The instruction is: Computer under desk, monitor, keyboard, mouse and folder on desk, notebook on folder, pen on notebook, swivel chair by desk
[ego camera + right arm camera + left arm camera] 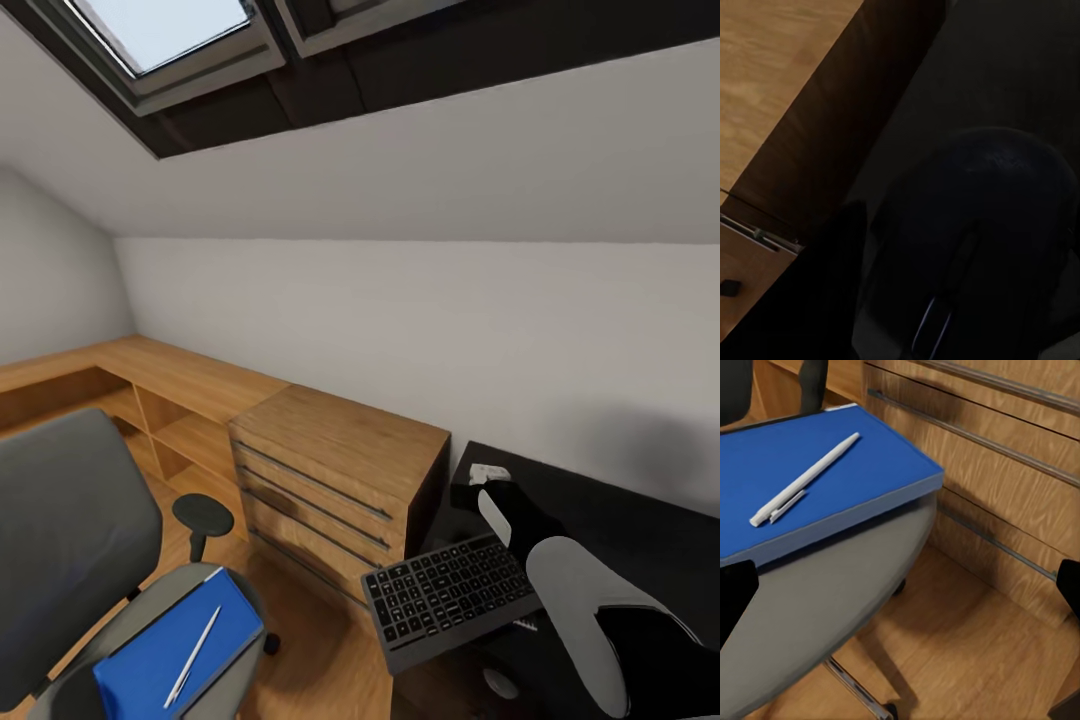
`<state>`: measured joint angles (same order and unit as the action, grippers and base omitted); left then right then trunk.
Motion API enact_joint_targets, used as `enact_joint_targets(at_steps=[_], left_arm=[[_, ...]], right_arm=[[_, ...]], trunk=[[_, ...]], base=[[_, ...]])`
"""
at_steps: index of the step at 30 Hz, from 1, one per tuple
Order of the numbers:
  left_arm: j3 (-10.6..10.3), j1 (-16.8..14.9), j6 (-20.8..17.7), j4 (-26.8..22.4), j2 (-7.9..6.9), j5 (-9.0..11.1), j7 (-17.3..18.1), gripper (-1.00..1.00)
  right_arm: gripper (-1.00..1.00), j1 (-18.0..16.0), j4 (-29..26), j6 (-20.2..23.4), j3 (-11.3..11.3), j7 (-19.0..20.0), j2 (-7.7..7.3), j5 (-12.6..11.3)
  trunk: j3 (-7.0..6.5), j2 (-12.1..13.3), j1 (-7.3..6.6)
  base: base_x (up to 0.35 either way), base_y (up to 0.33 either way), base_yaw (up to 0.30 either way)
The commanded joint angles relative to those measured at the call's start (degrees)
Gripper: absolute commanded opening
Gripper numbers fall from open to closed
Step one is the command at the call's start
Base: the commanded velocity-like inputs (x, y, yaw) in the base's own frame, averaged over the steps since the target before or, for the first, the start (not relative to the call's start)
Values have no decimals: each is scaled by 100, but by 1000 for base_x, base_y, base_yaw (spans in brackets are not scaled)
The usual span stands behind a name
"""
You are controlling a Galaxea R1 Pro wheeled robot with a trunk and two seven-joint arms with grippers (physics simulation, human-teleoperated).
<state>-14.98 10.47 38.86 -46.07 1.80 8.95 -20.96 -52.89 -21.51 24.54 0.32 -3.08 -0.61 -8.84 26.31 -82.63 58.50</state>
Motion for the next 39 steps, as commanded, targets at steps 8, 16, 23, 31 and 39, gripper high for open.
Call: enact_joint_targets(at_steps=[8,16,23,31,39], left_arm=[[-18,-1,16,1,-4,33,-27,100],[-14,-1,16,56,-20,28,-23,100],[-14,-1,16,93,-17,28,-25,100],[-14,-1,19,98,-13,36,-40,100],[-14,-1,24,98,-13,36,-39,100]], right_arm=[[-100,-2,-11,25,3,-35,0,-65],[-100,1,-11,25,9,-35,0,-65],[-100,-2,-11,32,12,-42,-7,-58],[-100,-1,-5,64,26,-60,-5,-48],[100,-1,-4,77,31,-64,-6,-47]], trunk=[[131,-285,155],[131,-285,155],[131,-285,155],[131,-285,155],[131,-285,155]], base=[[0,0,0],[47,-2,0],[148,-29,0],[5,-1,0],[0,0,0]])
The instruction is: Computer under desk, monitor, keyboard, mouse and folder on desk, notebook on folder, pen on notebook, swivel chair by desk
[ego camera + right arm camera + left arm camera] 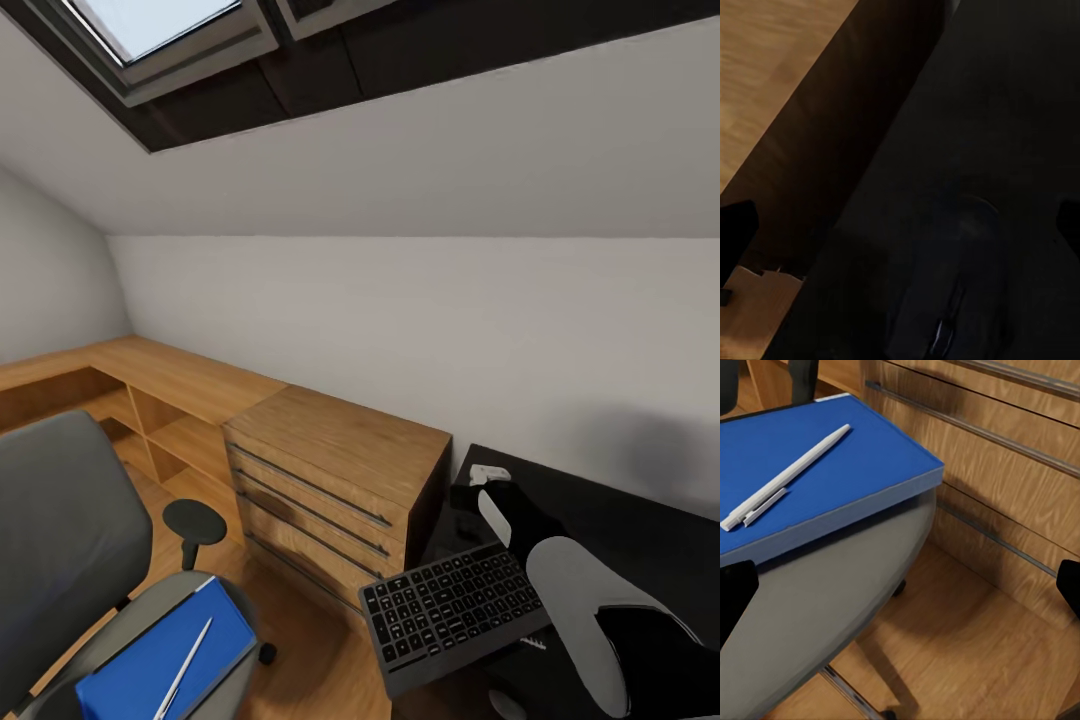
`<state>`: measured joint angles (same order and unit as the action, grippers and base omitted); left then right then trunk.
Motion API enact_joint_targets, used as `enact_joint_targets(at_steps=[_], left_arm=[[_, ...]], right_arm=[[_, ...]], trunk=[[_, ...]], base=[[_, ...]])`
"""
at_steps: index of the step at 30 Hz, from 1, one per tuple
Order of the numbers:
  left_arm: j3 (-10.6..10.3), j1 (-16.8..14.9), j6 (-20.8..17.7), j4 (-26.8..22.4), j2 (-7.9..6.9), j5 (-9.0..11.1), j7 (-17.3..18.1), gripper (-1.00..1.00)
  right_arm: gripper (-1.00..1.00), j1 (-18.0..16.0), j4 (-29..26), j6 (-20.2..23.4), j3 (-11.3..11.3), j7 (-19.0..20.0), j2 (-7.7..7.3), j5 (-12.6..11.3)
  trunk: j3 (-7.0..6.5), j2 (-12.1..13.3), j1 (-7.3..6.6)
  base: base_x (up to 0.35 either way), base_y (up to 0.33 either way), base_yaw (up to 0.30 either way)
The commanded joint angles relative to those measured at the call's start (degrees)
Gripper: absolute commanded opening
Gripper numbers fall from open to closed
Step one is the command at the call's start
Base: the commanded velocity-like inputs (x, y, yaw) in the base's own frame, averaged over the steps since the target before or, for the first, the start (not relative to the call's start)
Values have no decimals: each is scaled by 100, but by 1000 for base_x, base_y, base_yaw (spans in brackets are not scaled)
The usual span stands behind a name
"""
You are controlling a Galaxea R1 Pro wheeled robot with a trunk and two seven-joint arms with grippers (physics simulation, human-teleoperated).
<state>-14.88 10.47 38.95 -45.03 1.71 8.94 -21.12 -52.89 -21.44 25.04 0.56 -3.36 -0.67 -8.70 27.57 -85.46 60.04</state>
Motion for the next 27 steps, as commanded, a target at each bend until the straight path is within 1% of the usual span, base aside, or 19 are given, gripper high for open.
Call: enact_joint_targets(at_steps=[1,5,14,15,18,19,20,23,24,27], left_arm=[[-23,-1,14,-6,-4,38,-23,100],[-23,-1,8,-6,-4,45,-24,100],[-23,-1,7,8,-13,38,-8,100],[-23,-1,1,29,-16,38,-7,100],[-23,-1,0,75,-15,38,-6,100],[-27,-1,0,106,-13,38,-6,100],[-29,-1,-1,129,-11,38,-6,100],[-30,-1,-1,149,-8,38,-6,100],[-31,-1,-1,156,-6,38,-6,100],[-32,-1,-1,163,-5,38,-6,100]], right_arm=[[100,1,-11,25,6,-34,-1,-61],[100,2,-16,21,5,-23,-3,-61],[100,4,-124,-16,-27,-24,-9,-70],[100,8,-384,27,-37,-30,-13,-81],[100,29,-741,105,-47,-36,-17,-130],[100,89,-1145,222,-56,-38,-20,-197],[100,250,-1688,393,-66,-46,-24,-290],[100,694,-2657,712,-96,-91,-24,-471],[100,1059,-3329,939,-146,-170,-18,-588],[100,1568,-4260,1270,-225,-387,-3,-741]], trunk=[[5,-3,0],[5,-3,0],[-157,358,-198],[-175,398,-220],[-228,518,-285],[-246,559,-307],[-264,599,-329],[-318,719,-395],[-336,759,-417],[-390,879,-483]], base=[[0,0,0],[0,0,0],[0,0,0],[0,0,0],[0,0,0],[0,0,0],[0,0,0],[0,0,0],[0,0,0],[0,0,0]])
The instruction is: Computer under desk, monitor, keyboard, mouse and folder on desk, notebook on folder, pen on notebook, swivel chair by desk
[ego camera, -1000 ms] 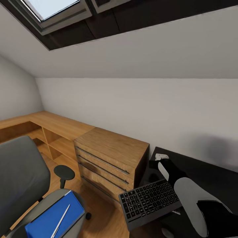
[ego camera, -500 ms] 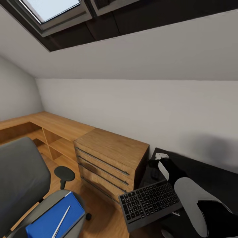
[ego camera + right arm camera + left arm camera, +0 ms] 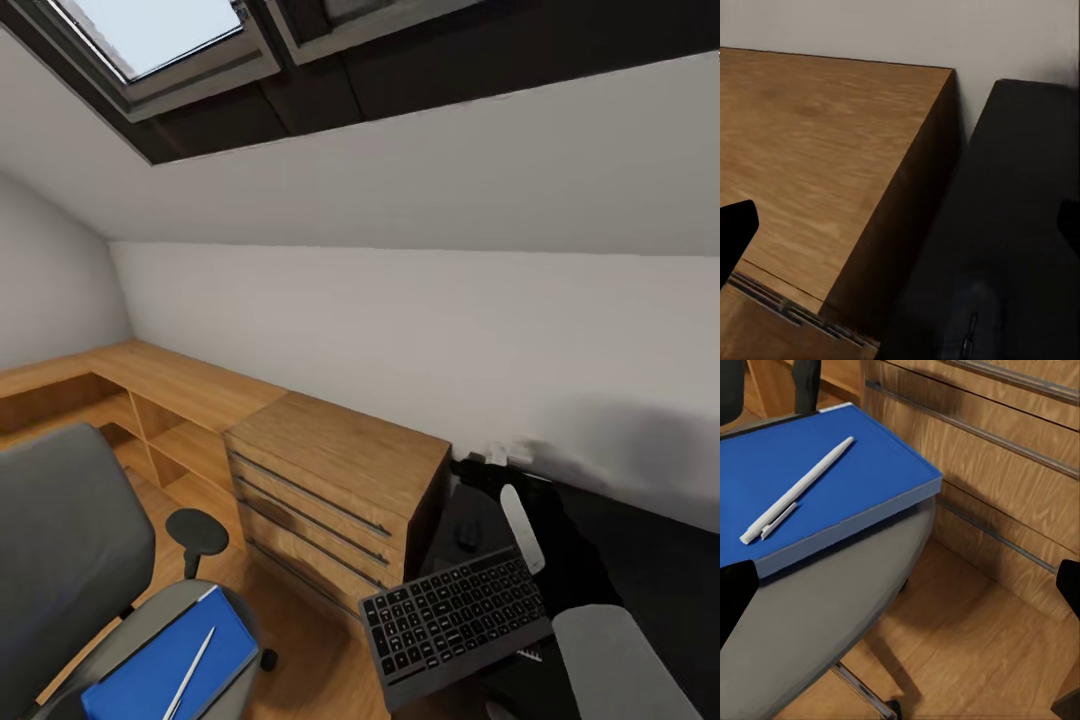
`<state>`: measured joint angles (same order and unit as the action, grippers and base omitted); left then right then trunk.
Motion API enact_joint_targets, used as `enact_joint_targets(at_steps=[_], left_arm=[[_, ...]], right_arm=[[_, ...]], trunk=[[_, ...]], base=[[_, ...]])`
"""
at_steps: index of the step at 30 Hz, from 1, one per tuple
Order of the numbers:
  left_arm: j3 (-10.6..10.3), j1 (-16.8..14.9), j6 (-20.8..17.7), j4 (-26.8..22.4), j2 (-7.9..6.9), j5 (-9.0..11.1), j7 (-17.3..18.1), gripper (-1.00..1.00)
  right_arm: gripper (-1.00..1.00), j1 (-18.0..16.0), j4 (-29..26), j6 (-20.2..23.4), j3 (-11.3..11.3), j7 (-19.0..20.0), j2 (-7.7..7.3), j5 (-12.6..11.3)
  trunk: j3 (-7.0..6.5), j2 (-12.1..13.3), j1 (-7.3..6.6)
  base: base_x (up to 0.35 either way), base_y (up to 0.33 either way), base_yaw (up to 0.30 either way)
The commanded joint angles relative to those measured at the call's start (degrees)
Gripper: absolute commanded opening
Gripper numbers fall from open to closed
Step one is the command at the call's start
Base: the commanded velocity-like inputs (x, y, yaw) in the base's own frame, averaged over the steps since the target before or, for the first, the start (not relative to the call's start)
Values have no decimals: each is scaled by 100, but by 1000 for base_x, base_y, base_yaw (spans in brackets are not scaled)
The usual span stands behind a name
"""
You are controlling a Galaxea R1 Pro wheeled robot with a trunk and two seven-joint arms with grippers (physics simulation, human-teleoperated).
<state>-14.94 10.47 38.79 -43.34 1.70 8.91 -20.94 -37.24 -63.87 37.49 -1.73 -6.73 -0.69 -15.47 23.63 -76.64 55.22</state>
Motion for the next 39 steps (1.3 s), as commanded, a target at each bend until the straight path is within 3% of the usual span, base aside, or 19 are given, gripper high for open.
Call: enact_joint_targets(at_steps=[1,5,6,10,13,23,31,39], left_arm=[[-26,-1,15,-5,-4,40,-24,100],[-26,-1,15,-1,-4,40,-18,100],[-26,-1,15,0,-4,40,-16,100],[-26,-1,20,1,-3,37,-21,100],[-26,-1,22,1,-3,36,-22,100],[-26,-1,23,83,-6,38,-20,100],[-26,-1,24,89,-12,40,2,100],[-26,-1,24,89,-12,40,4,100]], right_arm=[[100,137,-283,124,-13,-140,4,-111],[100,529,-1207,484,-76,-524,113,-434],[100,684,-1722,681,-122,-727,219,-871],[100,786,-1951,778,-145,-840,259,-1200],[100,807,-1996,793,-149,-869,269,-1269],[100,856,-2185,807,-170,-901,269,-1667],[100,859,-2182,804,-170,-901,268,-1670],[100,859,-2182,804,-171,-901,266,-1670]], trunk=[[-13,38,-22],[-85,199,-110],[-103,239,-132],[-175,399,-220],[-229,520,-286],[-230,520,-286],[-239,520,-286],[-227,520,-286]], base=[[0,0,0],[0,0,0],[0,0,0],[0,0,0],[0,0,0],[0,0,-12],[-45,0,-222],[-269,2,-130]])
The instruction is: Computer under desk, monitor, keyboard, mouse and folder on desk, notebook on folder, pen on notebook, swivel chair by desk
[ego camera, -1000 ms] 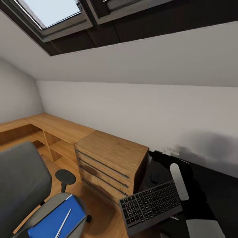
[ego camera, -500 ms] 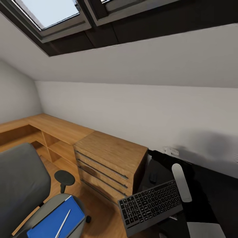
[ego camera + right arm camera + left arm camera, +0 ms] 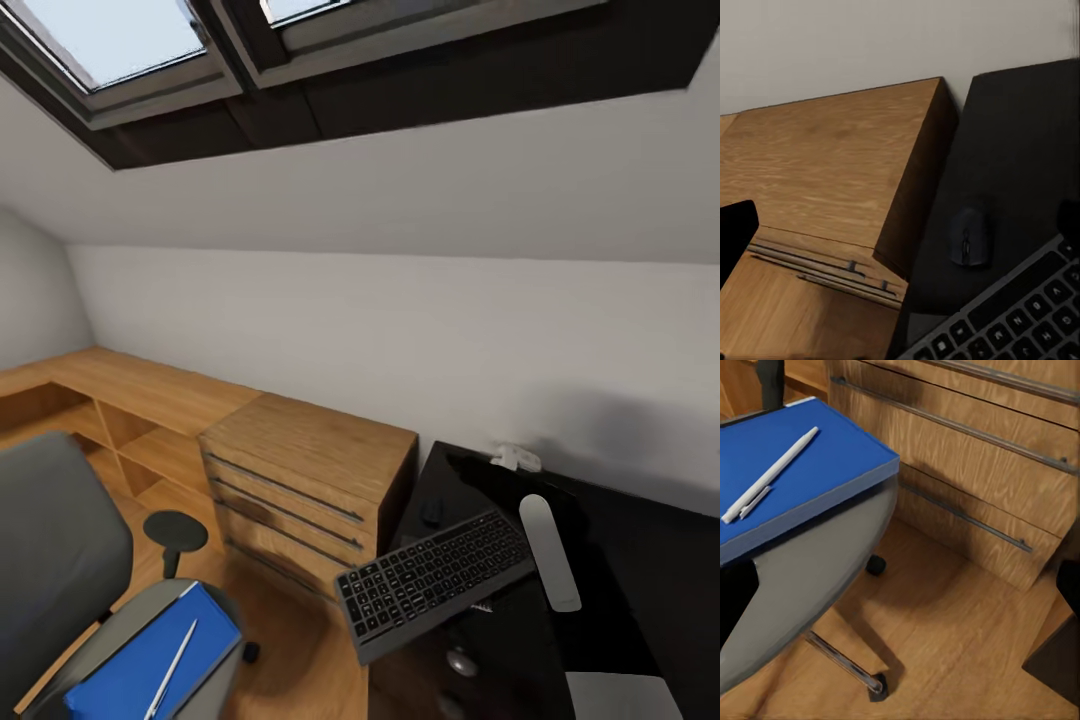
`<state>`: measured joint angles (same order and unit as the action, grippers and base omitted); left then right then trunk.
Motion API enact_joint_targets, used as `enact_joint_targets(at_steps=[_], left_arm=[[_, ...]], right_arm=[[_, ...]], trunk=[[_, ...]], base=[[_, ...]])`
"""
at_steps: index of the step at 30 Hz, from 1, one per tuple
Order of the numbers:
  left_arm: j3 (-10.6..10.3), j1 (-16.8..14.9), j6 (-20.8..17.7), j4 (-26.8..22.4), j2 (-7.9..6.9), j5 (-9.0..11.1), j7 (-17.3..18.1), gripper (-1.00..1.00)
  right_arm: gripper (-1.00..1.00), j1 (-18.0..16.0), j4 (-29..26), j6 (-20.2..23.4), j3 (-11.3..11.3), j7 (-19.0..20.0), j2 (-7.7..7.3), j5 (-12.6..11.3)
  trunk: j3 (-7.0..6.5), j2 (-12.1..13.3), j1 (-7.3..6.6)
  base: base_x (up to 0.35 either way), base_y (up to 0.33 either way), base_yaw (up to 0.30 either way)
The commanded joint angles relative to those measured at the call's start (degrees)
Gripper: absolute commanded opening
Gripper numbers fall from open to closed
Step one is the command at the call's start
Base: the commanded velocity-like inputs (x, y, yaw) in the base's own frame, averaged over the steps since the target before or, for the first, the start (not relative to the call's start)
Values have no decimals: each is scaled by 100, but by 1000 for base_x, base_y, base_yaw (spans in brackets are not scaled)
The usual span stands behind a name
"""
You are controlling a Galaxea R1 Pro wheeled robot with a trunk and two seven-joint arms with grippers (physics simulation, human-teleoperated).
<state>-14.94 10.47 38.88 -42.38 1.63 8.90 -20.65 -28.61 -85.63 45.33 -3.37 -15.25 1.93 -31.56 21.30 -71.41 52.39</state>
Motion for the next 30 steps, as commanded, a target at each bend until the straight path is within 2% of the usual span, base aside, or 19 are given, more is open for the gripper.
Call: enact_joint_targets(at_steps=[1,24,30], left_arm=[[-27,-1,15,-7,-5,41,-26,100],[-27,-1,7,-7,-5,41,-20,100],[-27,-1,6,-4,1,41,-48,100]], right_arm=[[100,-4,-6,20,-6,-48,7,-60],[100,3,-10,16,-6,-42,8,-61],[100,4,-4,30,-1,-39,3,-71]], trunk=[[6,-4,-3],[7,-4,-3],[7,-4,-3]], base=[[-325,41,-17],[-330,68,-12],[-159,30,-27]])
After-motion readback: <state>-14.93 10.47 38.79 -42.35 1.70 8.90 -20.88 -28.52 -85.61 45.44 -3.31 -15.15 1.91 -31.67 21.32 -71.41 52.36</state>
